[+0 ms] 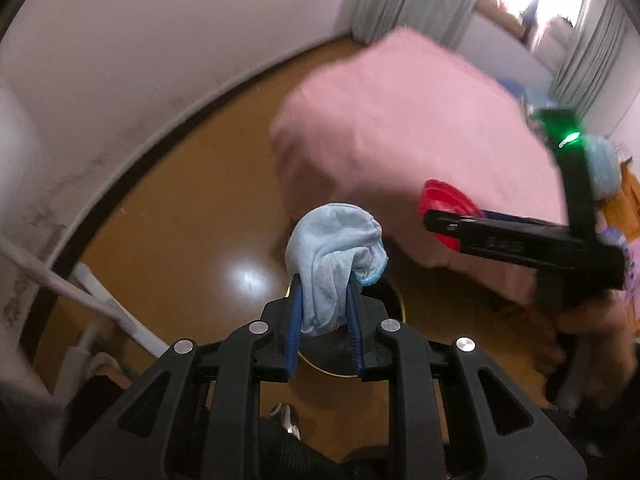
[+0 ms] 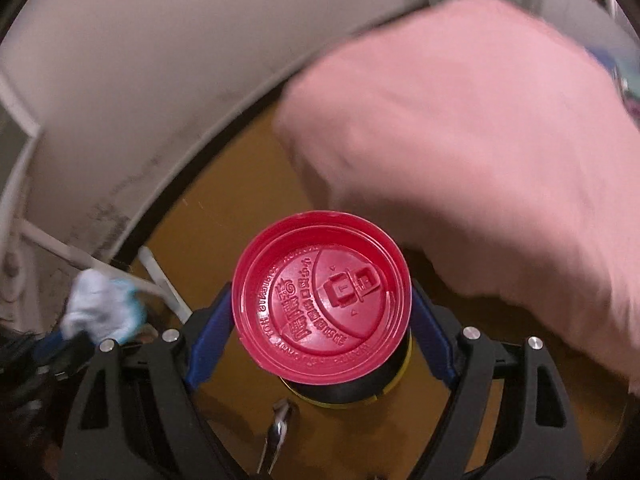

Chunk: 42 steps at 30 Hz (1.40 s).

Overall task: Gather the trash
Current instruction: 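Carry both items over the black bin and open both tools to drop them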

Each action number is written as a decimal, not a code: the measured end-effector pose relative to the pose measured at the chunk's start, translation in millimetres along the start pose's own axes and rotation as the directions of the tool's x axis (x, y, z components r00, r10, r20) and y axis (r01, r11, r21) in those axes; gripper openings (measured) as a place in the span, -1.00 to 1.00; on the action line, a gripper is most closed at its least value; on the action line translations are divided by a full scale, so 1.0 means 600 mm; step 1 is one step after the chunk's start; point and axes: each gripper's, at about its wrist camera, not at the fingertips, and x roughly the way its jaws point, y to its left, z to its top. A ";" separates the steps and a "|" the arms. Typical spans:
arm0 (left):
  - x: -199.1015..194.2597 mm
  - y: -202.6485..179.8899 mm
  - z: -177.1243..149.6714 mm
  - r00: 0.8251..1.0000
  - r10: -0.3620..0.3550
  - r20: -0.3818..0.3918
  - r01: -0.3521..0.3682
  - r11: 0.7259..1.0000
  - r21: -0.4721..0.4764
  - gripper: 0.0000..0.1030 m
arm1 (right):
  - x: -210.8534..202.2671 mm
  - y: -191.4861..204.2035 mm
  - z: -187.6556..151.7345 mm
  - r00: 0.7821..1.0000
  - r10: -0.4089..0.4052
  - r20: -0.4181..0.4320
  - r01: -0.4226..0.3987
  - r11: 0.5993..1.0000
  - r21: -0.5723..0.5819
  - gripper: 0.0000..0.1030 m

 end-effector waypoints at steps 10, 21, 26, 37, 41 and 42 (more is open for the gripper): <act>0.238 -0.010 -0.018 0.983 -0.085 -0.161 0.084 0.996 -0.010 -0.61 | 0.118 -0.086 -0.064 0.975 -0.018 -0.222 0.041 0.994 0.098 0.55; 0.255 -0.037 -0.035 0.985 -0.070 -0.157 0.077 0.996 0.044 0.21 | 0.135 -0.078 -0.078 0.968 0.037 -0.248 -0.009 0.993 0.115 0.56; 0.240 -0.021 -0.037 0.988 -0.068 -0.138 0.069 0.998 0.004 0.29 | 0.140 -0.067 -0.075 0.969 0.044 -0.243 -0.020 0.995 0.102 0.58; 0.056 -0.018 0.003 0.999 -0.037 0.025 0.037 0.999 0.005 0.57 | 0.077 -0.008 -0.044 0.992 -0.049 -0.116 0.045 0.998 -0.036 0.75; -0.078 -0.033 0.022 0.995 -0.015 0.098 0.012 0.999 0.034 0.73 | -0.024 0.038 -0.017 0.993 -0.099 0.062 0.104 0.991 -0.085 0.75; -0.125 -0.032 0.023 0.992 0.001 0.126 -0.005 0.999 0.032 0.78 | -0.052 0.053 -0.012 0.991 -0.082 0.103 0.090 0.992 -0.083 0.75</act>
